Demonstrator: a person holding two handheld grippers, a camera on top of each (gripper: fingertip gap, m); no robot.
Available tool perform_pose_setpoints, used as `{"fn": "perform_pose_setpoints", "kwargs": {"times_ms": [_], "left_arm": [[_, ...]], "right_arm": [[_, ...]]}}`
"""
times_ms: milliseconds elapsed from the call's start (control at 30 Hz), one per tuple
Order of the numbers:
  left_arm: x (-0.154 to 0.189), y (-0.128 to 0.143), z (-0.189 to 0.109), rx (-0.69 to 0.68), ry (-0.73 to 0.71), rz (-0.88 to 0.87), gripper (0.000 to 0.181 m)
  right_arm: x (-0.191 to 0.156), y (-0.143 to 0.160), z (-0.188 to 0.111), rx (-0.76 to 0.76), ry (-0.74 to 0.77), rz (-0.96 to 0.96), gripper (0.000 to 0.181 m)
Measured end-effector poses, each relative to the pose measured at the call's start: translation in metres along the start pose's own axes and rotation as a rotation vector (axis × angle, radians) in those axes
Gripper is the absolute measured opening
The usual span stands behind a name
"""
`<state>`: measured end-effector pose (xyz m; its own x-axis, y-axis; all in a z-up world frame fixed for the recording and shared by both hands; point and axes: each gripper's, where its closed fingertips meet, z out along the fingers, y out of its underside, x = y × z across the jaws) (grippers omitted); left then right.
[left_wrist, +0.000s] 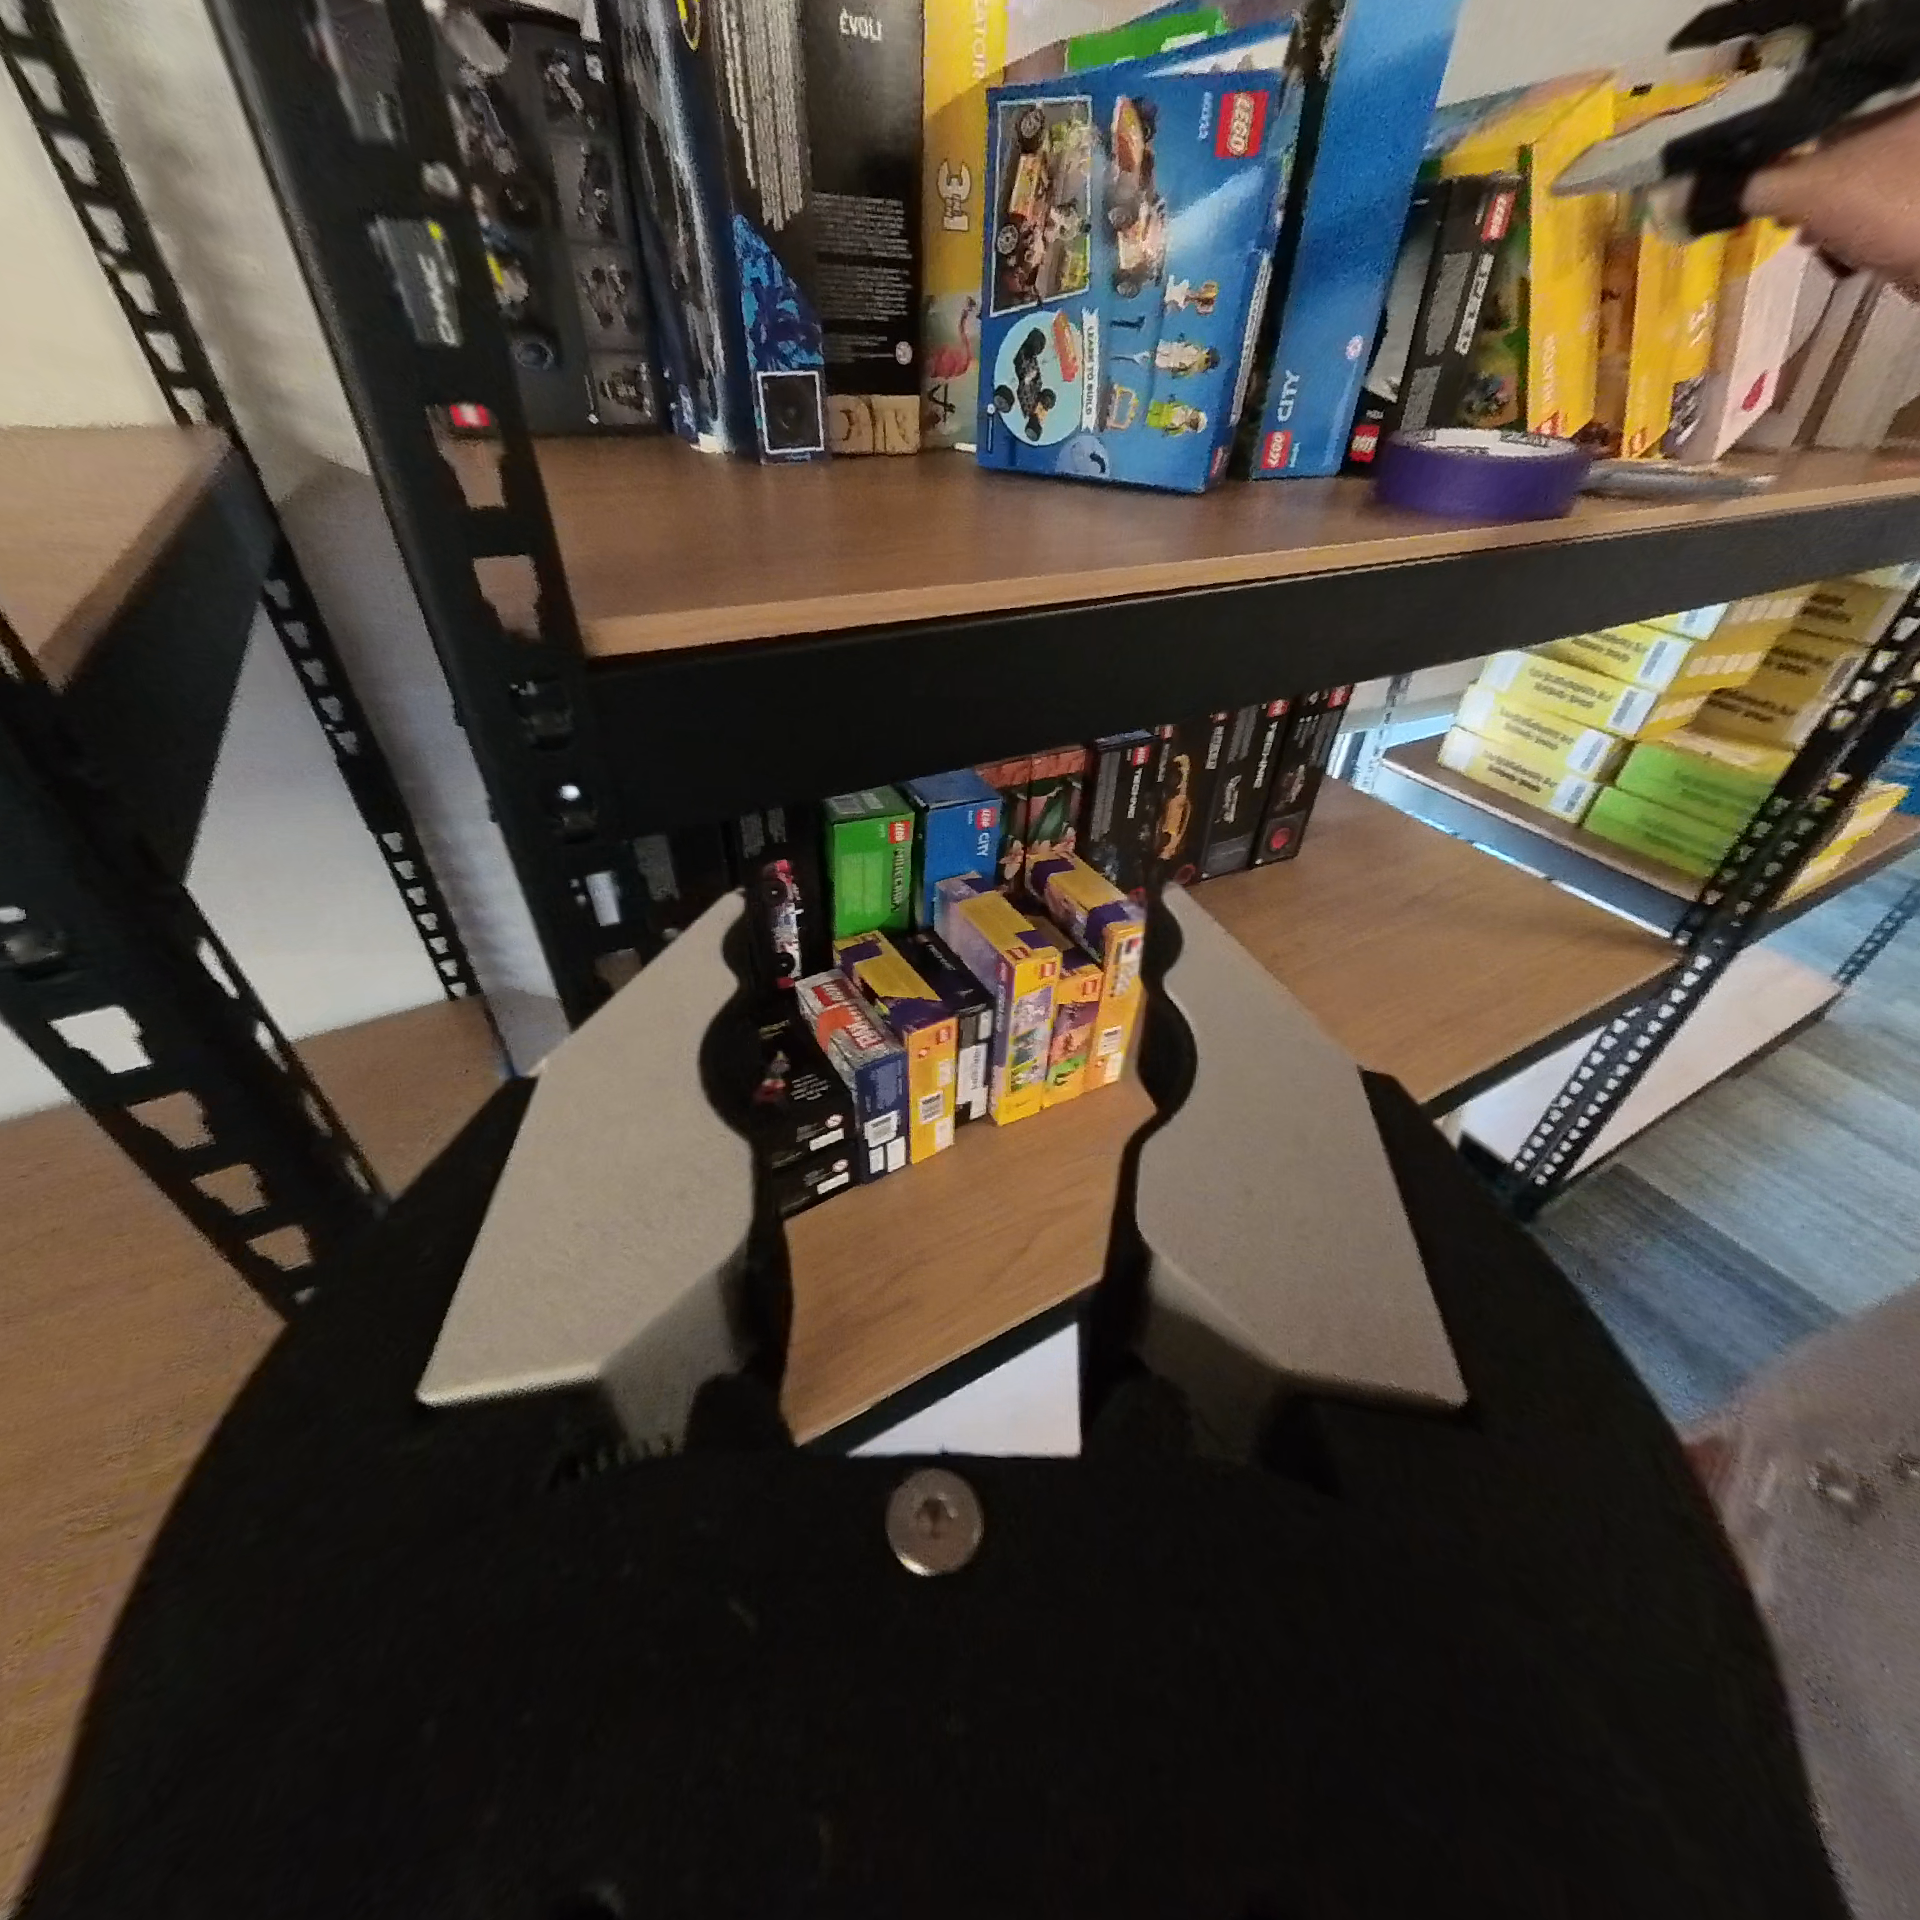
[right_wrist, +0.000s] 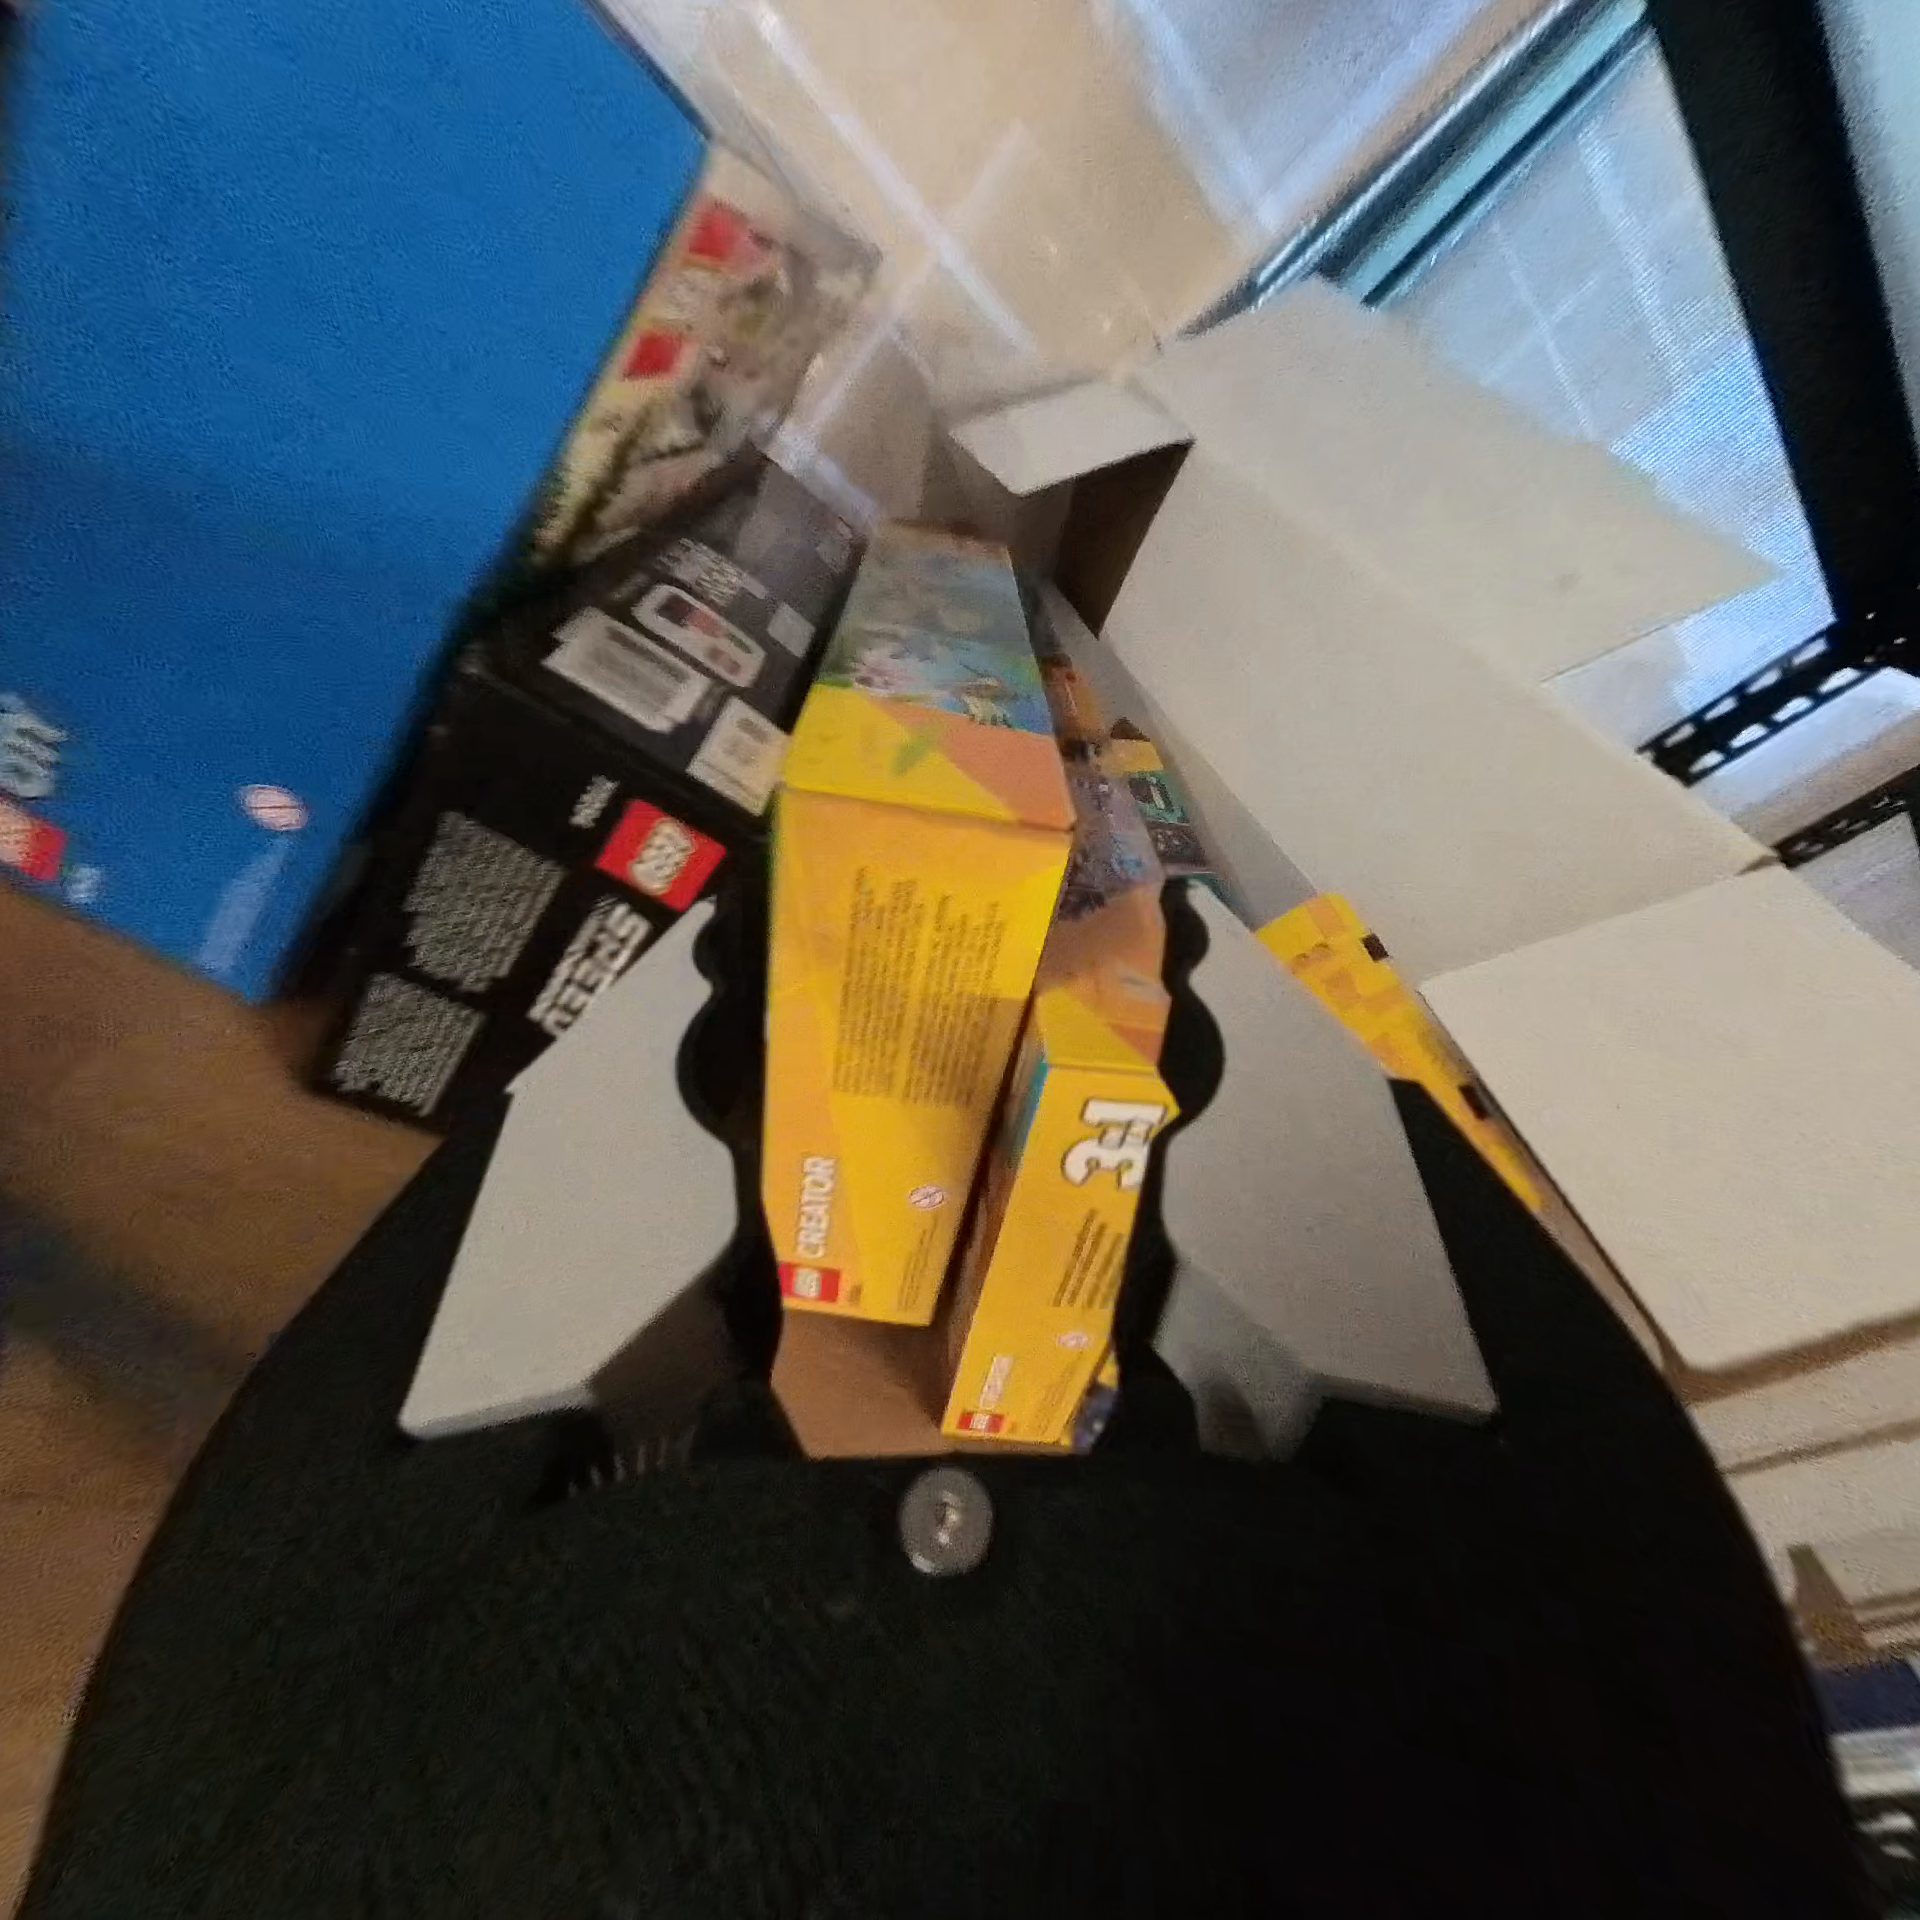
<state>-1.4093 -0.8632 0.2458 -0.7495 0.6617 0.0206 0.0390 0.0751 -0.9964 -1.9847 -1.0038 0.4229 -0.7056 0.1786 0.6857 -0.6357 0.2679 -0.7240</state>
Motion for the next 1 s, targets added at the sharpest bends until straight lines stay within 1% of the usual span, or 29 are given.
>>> {"fn": "perform_pose_setpoints", "kwargs": {"times_ms": [67,100,167,200,233,333,467,600,800,900,1000], "left_arm": [[-0.002,0.003,0.005,-0.011,0.016,-0.007,0.071],[-0.003,0.004,0.008,-0.017,0.016,-0.002,0.071],[-0.006,0.003,0.013,-0.020,0.015,0.004,0.070],[-0.006,0.001,0.014,-0.016,0.015,0.003,0.070],[-0.007,-0.001,0.016,-0.009,0.015,-0.001,0.070],[-0.006,-0.004,0.021,-0.004,0.032,-0.002,0.070],[-0.005,0.002,0.032,-0.047,0.071,0.013,0.071],[-0.001,-0.002,0.040,-0.045,0.100,0.030,0.070],[0.001,0.003,0.040,-0.068,0.101,0.067,0.070],[0.001,0.009,0.040,-0.081,0.105,0.046,0.070],[0.004,0.007,0.043,-0.071,0.116,0.032,0.070]], "right_arm": [[0.000,0.005,0.017,-0.036,-0.028,0.005,0.080],[-0.001,0.008,0.023,-0.052,-0.044,0.013,0.078],[-0.005,0.008,0.028,-0.057,-0.085,0.026,0.074],[-0.009,0.008,0.028,-0.058,-0.120,0.023,0.068],[-0.009,0.008,0.029,-0.057,-0.136,0.018,0.068],[-0.010,0.008,0.030,-0.074,-0.175,0.015,0.068],[-0.011,0.008,0.030,-0.087,-0.183,0.060,0.065],[-0.011,0.009,0.028,-0.099,-0.182,0.087,0.065],[-0.009,0.004,0.014,-0.085,-0.217,0.170,0.065],[-0.009,0.003,0.013,-0.074,-0.240,0.168,0.065],[-0.011,0.002,0.014,-0.052,-0.241,0.152,0.066]]}}
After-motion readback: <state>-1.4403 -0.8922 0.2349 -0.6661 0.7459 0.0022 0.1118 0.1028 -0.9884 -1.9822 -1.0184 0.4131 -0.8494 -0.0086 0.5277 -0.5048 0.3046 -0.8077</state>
